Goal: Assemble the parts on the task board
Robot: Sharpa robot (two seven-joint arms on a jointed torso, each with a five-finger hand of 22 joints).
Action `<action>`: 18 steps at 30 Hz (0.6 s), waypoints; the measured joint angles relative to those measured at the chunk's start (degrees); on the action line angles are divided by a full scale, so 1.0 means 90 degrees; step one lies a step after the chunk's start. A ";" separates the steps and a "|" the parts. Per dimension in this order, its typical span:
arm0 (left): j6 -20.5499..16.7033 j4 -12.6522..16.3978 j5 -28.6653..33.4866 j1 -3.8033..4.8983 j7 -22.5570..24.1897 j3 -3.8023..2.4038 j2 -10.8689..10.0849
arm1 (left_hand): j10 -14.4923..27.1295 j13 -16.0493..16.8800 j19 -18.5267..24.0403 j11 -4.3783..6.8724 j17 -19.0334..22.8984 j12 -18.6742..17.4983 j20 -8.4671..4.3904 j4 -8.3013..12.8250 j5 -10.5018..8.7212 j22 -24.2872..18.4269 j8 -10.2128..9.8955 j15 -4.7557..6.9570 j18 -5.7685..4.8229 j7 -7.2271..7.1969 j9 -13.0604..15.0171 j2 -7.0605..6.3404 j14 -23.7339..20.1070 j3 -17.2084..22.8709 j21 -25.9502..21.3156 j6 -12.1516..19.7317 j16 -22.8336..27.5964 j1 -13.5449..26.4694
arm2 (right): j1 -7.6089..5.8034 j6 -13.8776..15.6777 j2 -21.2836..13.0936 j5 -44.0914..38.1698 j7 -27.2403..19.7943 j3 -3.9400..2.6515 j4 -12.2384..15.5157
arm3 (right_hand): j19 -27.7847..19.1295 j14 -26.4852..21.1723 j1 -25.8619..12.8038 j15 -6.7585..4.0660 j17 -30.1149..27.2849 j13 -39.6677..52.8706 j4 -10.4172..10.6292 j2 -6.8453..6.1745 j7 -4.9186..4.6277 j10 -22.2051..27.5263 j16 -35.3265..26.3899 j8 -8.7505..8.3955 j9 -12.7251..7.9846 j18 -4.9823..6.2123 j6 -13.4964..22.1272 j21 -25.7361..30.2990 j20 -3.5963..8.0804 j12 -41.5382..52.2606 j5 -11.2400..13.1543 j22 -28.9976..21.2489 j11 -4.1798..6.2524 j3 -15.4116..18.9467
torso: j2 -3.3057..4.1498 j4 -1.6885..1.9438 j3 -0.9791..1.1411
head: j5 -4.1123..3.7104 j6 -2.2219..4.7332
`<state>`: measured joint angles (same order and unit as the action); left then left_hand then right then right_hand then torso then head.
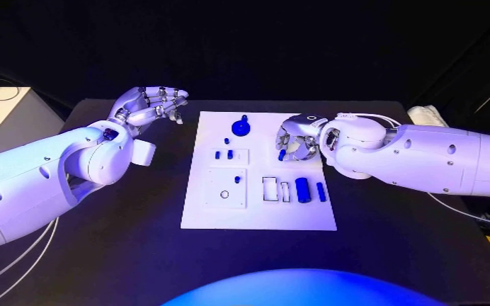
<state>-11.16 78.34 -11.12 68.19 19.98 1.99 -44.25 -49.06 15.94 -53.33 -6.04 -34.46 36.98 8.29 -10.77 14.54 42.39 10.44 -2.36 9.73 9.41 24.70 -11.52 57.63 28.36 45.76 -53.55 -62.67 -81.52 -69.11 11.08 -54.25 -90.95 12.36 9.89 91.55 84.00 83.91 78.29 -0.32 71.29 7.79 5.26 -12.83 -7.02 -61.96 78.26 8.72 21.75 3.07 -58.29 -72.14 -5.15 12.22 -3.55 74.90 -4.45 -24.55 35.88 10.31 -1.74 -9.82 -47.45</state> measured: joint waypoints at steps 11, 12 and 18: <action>-0.0001 0.0004 0.0000 0.0000 0.0000 0.0000 -0.0008 | 0.0000 -0.0007 0.0000 0.0000 0.0000 0.0000 0.0000 -0.0016 0.0000 -0.0007 0.0000 0.0000 0.0000 0.0000 -0.0004 0.0000 0.0000 -0.0016 -0.0024 0.0000 0.0000 0.0000 | 0.0046 0.0006 0.0065 -0.0036 0.0006 0.0003 -0.0048 | 0.0000 0.0000 0.0032 0.0000 -0.0039 -0.0085 0.0044 0.0032 0.0030 -0.0291 -0.0001 0.0000 0.0000 0.0000 -0.0239 -0.0145 0.0000 0.0000 0.0000 0.0005 0.0064 -0.0502 | 0.0002 0.0000 0.0002 | -0.0009 -0.0015; -0.0001 0.0004 0.0000 0.0000 0.0000 0.0000 -0.0009 | 0.0000 -0.0007 0.0000 0.0000 0.0000 0.0000 0.0000 -0.0016 0.0000 -0.0007 0.0000 0.0000 0.0000 0.0000 -0.0004 0.0000 0.0000 -0.0016 -0.0024 0.0000 0.0000 0.0000 | 0.0050 0.0012 0.0070 -0.0036 0.0005 0.0003 -0.0047 | 0.0000 0.0000 0.0031 0.0000 -0.0039 -0.0087 0.0040 0.0032 0.0021 -0.0291 -0.0001 0.0000 0.0000 0.0000 -0.0248 -0.0163 0.0000 0.0000 0.0000 0.0005 0.0064 -0.0509 | 0.0002 -0.0001 0.0002 | -0.0009 -0.0019; -0.0002 0.0006 0.0000 0.0000 0.0000 0.0000 -0.0015 | -0.0024 -0.0007 0.0000 -0.0024 0.0000 0.0000 0.0000 -0.0016 0.0000 -0.0007 0.0000 0.0000 0.0000 0.0000 -0.0004 0.0000 0.0000 -0.0016 -0.0024 0.0000 0.0000 0.0000 | 0.0061 0.0070 0.0089 -0.0031 -0.0003 0.0003 -0.0039 | 0.0000 0.0000 -0.0043 0.0000 -0.0039 -0.0104 0.0072 -0.0043 0.0021 -0.0336 -0.0004 0.0000 0.0000 0.0000 -0.0248 -0.0171 0.0000 -0.0025 0.0000 0.0005 0.0064 -0.0546 | 0.0004 -0.0001 0.0003 | -0.0006 -0.0038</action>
<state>-11.17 78.39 -11.12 68.19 19.98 1.99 -44.39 -49.27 15.88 -53.33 -6.25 -34.46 36.99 8.29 -10.92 14.54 42.33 10.44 -2.36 9.73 9.41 24.67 -11.52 57.63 28.22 45.54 -53.55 -62.67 -81.52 -68.56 11.71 -53.45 -91.22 12.33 9.92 91.20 84.00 83.91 77.91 -0.32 70.94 6.86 5.90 -13.21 -6.83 -64.99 78.22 8.72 21.75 3.07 -60.52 -73.68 -5.15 11.99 -3.54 74.94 -3.87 -29.46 35.91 10.29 -1.71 -9.88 -47.80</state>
